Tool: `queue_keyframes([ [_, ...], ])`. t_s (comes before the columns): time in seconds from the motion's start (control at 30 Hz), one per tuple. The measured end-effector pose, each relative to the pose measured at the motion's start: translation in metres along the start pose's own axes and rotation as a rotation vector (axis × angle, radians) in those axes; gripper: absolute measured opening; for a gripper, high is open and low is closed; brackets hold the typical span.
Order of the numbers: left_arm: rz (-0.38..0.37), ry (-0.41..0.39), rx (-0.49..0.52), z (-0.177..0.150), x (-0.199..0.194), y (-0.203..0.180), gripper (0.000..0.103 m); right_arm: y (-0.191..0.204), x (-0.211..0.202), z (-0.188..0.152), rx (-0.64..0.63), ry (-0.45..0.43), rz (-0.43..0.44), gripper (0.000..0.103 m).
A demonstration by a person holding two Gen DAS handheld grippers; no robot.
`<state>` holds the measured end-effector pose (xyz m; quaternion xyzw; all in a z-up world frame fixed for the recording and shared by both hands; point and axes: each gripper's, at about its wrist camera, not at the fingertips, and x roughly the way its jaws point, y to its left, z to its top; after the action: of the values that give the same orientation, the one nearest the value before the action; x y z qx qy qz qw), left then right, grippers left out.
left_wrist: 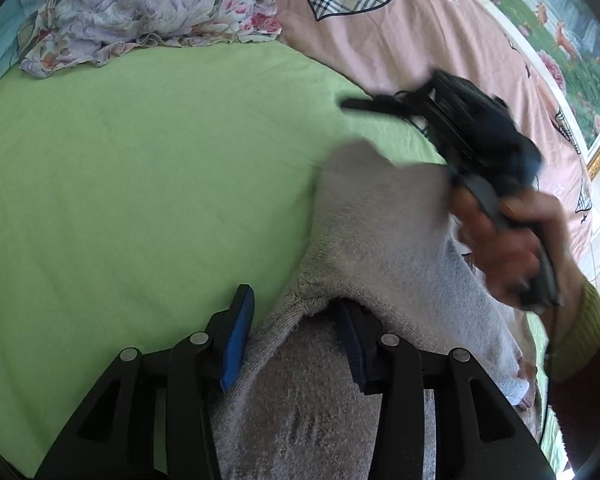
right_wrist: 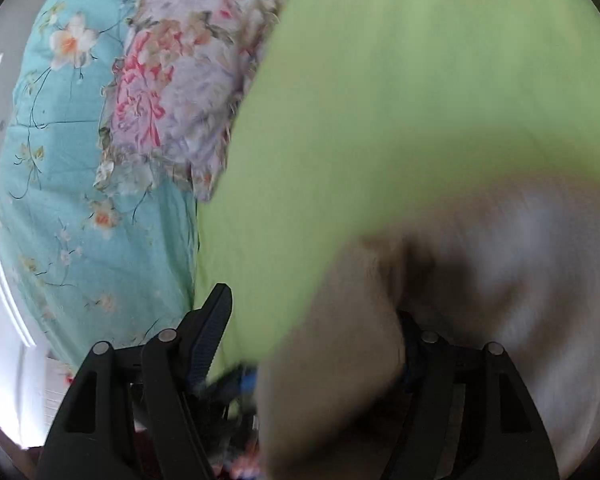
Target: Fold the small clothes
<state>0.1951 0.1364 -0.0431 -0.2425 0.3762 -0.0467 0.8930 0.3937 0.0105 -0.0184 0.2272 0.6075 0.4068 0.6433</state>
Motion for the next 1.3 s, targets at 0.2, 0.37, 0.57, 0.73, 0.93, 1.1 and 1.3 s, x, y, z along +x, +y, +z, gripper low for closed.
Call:
queue_keyframes([
  [0.2,-0.017,-0.005,0.001,0.0,0.001,0.001,0.045,0.008,-0.012,0.031,0.049,-0.267,0.116,0.07],
  [0.37,-0.06,0.026,-0.022,0.004,0.0,0.006,0.045,0.018,-0.055,0.006,-0.011,-0.354,-0.016,0.07],
  [0.57,-0.243,0.112,0.036,0.008,-0.026,0.002,0.056,-0.011,-0.142,-0.074,0.021,-0.455,-0.156,0.07],
  [0.73,-0.204,0.102,0.109,0.025,-0.038,-0.004,0.063,-0.042,-0.215,-0.184,0.114,-0.575,-0.363,0.07],
  [0.93,-0.092,0.16,0.135,0.057,-0.003,-0.012,0.066,-0.077,-0.264,-0.293,0.312,-0.691,-0.567,0.07],
  [1.1,-0.054,0.24,0.116,0.063,0.033,-0.012,0.066,-0.074,-0.251,-0.312,0.277,-0.661,-0.593,0.07],
  [1.3,-0.009,0.242,0.143,0.058,0.039,-0.017,0.066,-0.075,-0.246,-0.314,0.275,-0.656,-0.717,0.049],
])
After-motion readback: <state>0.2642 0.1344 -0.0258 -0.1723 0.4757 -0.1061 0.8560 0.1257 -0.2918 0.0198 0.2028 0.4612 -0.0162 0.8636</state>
